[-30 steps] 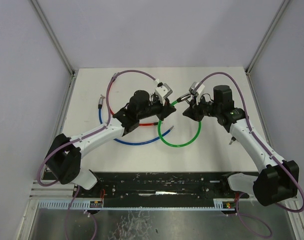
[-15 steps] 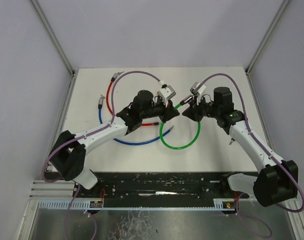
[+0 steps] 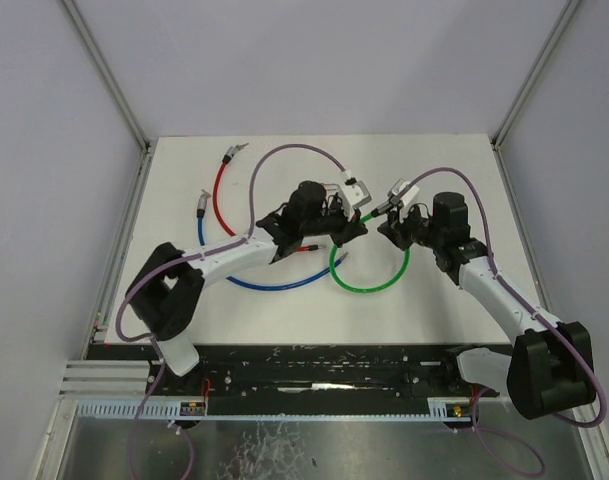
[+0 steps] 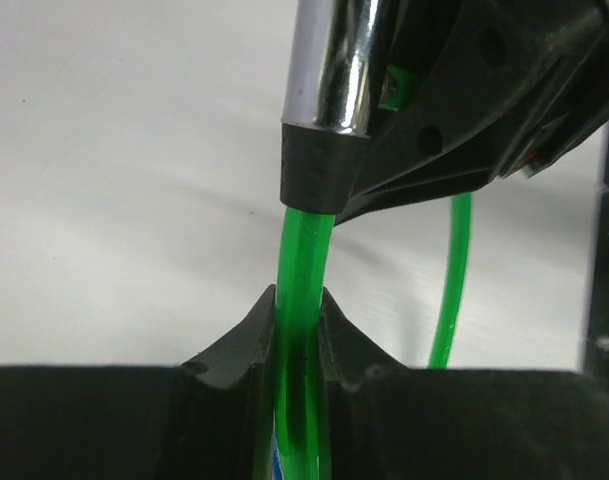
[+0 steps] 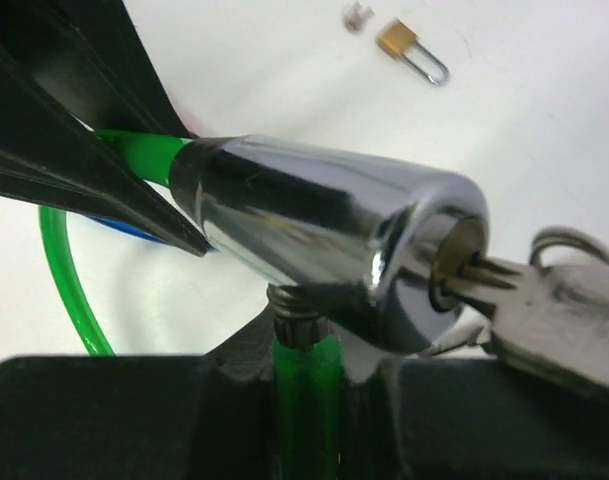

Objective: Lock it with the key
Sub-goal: Lock the lock at the center of the board.

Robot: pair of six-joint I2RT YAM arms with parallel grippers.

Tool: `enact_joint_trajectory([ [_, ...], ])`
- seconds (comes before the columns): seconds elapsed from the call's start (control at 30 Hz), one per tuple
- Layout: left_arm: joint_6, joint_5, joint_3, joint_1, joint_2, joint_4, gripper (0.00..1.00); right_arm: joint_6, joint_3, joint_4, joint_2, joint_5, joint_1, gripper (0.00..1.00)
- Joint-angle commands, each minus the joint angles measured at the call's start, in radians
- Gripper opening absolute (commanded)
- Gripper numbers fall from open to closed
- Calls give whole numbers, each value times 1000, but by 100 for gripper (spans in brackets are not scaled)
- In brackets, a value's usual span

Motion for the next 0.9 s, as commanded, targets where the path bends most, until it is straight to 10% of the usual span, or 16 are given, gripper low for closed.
enact_joint_trajectory([
  [0.0, 190, -99, 35, -59, 89, 69, 0, -101, -37, 274, -1, 38, 13, 0],
  [0.37, 414, -324, -158, -145, -1, 332, 0, -164, -183, 456, -19, -117, -45, 0],
  [0.6, 446, -387, -241, -176, 5, 386, 0, -459, -130, 148, 19, -297, -58, 17],
  [0.87, 409, -379, -257, -196, 40, 410, 0, -393, -145, 183, 40, -311, -71, 19],
])
